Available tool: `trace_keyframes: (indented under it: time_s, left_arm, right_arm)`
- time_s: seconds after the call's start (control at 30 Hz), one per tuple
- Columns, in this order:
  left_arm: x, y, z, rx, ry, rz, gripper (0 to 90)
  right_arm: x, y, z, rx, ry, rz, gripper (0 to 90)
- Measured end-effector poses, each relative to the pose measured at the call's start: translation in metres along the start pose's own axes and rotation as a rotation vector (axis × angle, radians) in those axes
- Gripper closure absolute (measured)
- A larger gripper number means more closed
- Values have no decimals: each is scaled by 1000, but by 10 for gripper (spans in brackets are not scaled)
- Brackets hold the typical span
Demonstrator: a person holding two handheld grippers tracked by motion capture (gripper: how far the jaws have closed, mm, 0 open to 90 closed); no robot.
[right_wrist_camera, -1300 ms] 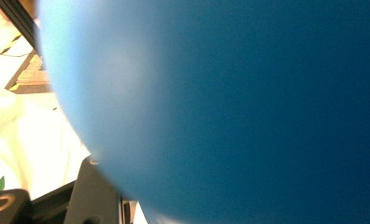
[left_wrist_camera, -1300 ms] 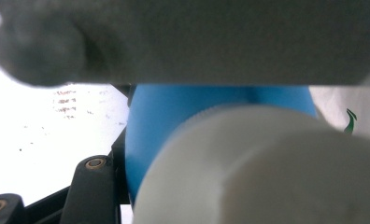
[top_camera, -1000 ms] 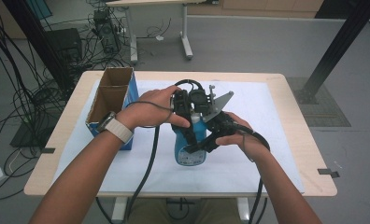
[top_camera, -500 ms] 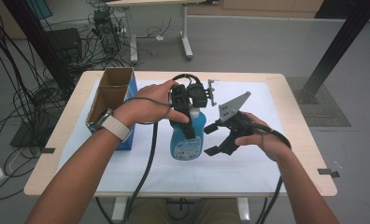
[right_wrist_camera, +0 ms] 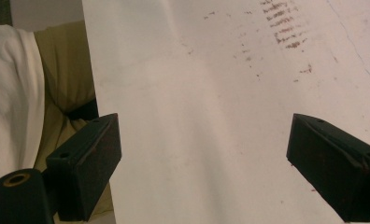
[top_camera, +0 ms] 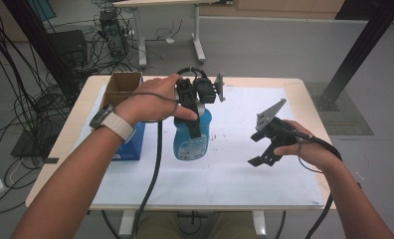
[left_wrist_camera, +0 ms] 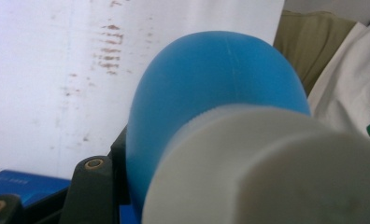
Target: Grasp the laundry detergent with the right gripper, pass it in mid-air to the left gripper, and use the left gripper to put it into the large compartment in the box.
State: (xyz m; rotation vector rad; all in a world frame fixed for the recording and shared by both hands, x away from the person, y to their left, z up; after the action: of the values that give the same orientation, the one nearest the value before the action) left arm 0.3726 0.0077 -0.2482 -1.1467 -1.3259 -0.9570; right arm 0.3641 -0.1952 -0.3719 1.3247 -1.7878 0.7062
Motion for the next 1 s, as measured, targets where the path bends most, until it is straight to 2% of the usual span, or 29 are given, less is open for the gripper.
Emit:
trace_keyframes:
  time_s: [0.13,0.27,0.3,0.33,0.4,0.43,0.47,0.5,0.57,0.6,0.63,0.8,0.83,0.87,0.97,1.0]
  left_arm:
    - [9,10,3,58,12,-24,408]
    - [17,19,5,115,30,-25,408]
    - [18,21,6,134,31,-25,408]
    - [21,26,7,180,35,-27,408]
    - [23,28,8,194,45,-30,408]
    - [27,33,9,241,37,-41,408]
    - [27,33,9,241,37,-41,408]
    - [28,34,10,254,43,-43,408]
    - [32,40,12,309,56,-45,408]
    - [32,40,12,309,56,-45,407]
    - [34,42,13,339,49,-41,407]
    - [37,49,14,405,59,-40,407]
    - [40,52,15,436,61,-37,407]
    - [40,52,15,436,61,-37,407]
    - [43,55,17,475,57,-37,407]
    - [45,58,19,509,59,-37,407]
  right_arm:
    - [6,-4,3,-13,1,16,107]
    - [12,-8,6,-26,-3,32,107]
    - [13,-10,6,-28,-5,36,107]
    - [15,-12,7,-37,-3,46,107]
    - [16,-13,8,-39,-2,48,107]
    - [17,-16,11,-48,5,56,108]
    - [17,-16,11,-48,5,56,108]
    - [18,-18,14,-58,18,62,110]
    - [19,-21,19,-67,39,71,115]
    - [19,-21,19,-67,39,71,115]
    - [20,-22,20,-71,43,73,115]
    - [23,-28,26,-70,85,92,115]
    - [23,-29,28,-75,94,91,115]
    - [23,-29,28,-75,94,91,115]
    - [23,-31,29,-78,106,96,115]
    - [23,-32,31,-82,112,100,115]
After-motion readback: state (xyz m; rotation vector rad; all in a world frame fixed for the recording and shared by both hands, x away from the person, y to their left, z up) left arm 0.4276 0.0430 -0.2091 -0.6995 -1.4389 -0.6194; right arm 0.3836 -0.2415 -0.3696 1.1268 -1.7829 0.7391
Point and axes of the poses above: each handheld gripper's, and its own axes: x roughly backward along the jaws, z roughly out of its underside, y roughly to its left, the point moved 7 cm from there along -x, roughly forward along the jaws, and after that the axes turned 4 degrees about z, right-handed, at the moved point
